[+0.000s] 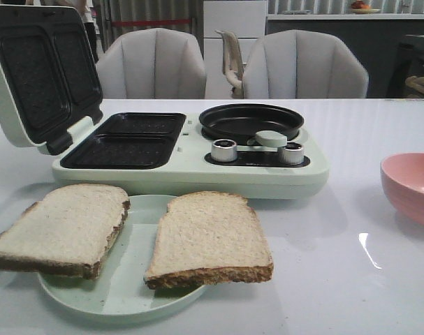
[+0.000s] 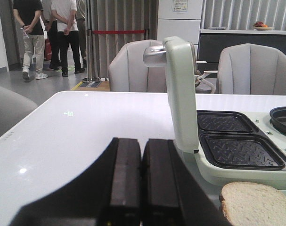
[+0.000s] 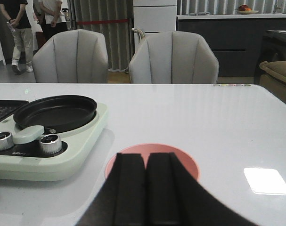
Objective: Make breakfast with bread and shrimp
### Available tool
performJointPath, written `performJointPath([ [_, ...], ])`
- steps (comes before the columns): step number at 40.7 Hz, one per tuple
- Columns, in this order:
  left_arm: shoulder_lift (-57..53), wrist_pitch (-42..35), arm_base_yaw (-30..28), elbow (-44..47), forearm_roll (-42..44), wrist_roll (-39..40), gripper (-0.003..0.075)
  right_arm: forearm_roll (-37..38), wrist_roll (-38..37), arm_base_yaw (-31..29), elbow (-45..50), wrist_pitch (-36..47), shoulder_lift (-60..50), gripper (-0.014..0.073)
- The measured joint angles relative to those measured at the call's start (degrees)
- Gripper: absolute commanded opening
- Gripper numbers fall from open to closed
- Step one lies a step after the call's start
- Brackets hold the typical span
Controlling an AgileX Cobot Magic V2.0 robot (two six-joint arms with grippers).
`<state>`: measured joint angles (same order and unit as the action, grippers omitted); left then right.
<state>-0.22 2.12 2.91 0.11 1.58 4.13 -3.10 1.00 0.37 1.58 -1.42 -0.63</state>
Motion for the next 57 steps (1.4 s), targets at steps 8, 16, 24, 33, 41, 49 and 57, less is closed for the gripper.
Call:
performJointPath([
  [8,0.0,0.0,0.0,0.0,0.0,0.0,0.0101,0.0,0.0,0.0,0.0,0.0,0.0,0.0043],
  [16,0.0,0.0,0.0,0.0,0.0,0.0,0.0101,0.0,0.0,0.0,0.0,0.0,0.0,0.0043],
  [24,0.0,0.0,0.0,0.0,0.0,0.0,0.0101,0.0,0.0,0.0,0.0,0.0,0.0,0.0043],
  [33,0.0,-1.7,0.0,0.0,0.0,0.0,0.0101,0.0,0.0,0.0,0.0,0.1,0.0,0.0043],
  [41,0.0,-7.8,0.0,-0.9,0.5,0.0,0.0101,-0.1,0.0,0.0,-2.7,-2.6,0.0,0.0043],
  [49,0.0,-4.1,0.0,-11.1,1.5,0.0,0.0101,-0.1,0.0,0.0,-13.9,-10.3,0.0,0.0043],
  [57,3.9,6.3,0.0,-24.8,2.1,0.0,0.0101,-0.1,0.0,0.0,-26.9,-18.6,5.5,0.0043],
])
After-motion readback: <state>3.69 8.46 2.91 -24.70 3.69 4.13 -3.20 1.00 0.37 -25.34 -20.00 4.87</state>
